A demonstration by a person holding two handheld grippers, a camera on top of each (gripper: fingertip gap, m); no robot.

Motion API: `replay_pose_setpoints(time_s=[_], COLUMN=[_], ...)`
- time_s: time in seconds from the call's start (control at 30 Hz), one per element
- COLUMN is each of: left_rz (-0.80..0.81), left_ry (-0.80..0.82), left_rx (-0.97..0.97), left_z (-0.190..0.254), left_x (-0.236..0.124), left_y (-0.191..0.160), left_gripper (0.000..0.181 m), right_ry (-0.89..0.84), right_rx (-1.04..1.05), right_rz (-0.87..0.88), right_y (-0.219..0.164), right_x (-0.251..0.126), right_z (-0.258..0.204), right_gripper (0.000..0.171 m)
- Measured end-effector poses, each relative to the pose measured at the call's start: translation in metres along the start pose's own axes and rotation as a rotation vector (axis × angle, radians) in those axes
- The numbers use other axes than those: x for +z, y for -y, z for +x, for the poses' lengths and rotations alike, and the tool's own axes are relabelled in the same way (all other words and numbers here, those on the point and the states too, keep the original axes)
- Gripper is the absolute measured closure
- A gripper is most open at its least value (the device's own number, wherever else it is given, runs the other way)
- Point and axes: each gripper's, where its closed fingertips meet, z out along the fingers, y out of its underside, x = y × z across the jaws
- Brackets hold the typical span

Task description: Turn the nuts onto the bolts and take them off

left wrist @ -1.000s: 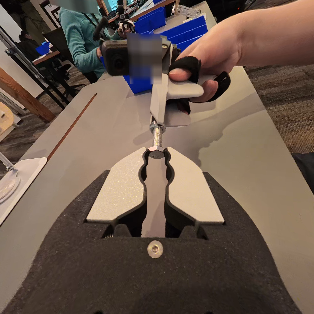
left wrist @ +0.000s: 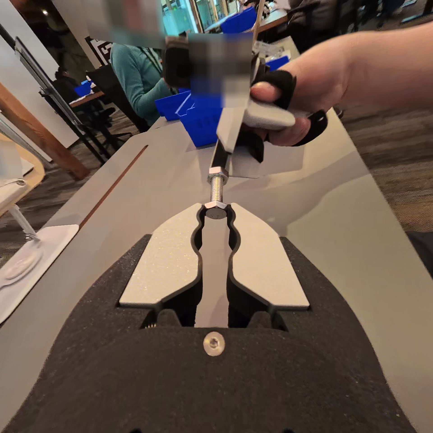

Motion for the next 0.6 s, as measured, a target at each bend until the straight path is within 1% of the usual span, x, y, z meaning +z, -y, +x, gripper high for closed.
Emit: replay_pose_setpoints(time_s=[0.03, 0.1, 0.17, 0.2, 0.27, 0.33, 0.4, 0.47, 0.53, 0.57, 0.6], left_rz=[-0.011, -0.031, -0.034, -0.030, -0.038, -0.035, 0.001, 0.033, 0.058, 0.065, 0.064], left_ry=[0.005, 0.008, 0.016, 0.015, 0.014, -0.018, -0.089, -0.178, -0.255, -0.273, -0.281], left_rx=[0.014, 0.021, 0.032, 0.028, 0.022, -0.016, -0.100, -0.188, -0.230, -0.246, -0.255], left_z=[0.000, 0.001, 0.000, 0.000, 0.000, 0.002, 0.008, 0.015, 0.025, 0.027, 0.027], left_x=[0.001, 0.003, 0.003, 0.003, 0.003, 0.002, -0.001, -0.004, -0.007, -0.007, -0.007], left_y=[-0.002, -0.005, -0.006, -0.005, -0.007, -0.007, -0.001, 0.005, 0.010, 0.011, 0.011], left_gripper=[0.164, 0.164, 0.164, 0.164, 0.164, 0.164, 0.164, 0.164, 0.164, 0.164, 0.164], right_ry=[0.035, 0.066, 0.088, 0.076, 0.053, 0.037, 0.053, 0.061, 0.057, 0.041, 0.020], right_rx=[0.065, 0.128, 0.148, 0.138, 0.095, 0.006, -0.182, -0.470, -0.801, -0.922, -0.994], right_rz=[-0.004, -0.021, -0.036, -0.043, -0.054, -0.083, -0.139, -0.193, -0.202, -0.196, -0.196], right_y=[0.000, -0.002, -0.003, -0.003, -0.003, -0.005, -0.009, -0.015, -0.021, -0.022, -0.023], right_x=[0.001, 0.003, 0.005, 0.006, 0.007, 0.007, 0.006, 0.004, 0.002, 0.002, 0.002], right_z=[0.000, 0.003, 0.003, 0.005, 0.006, 0.005, 0.000, -0.005, -0.011, -0.012, -0.011], right_gripper=[0.125, 0.130, 0.146, 0.153, 0.154, 0.154, 0.154, 0.154, 0.154, 0.154, 0.154])
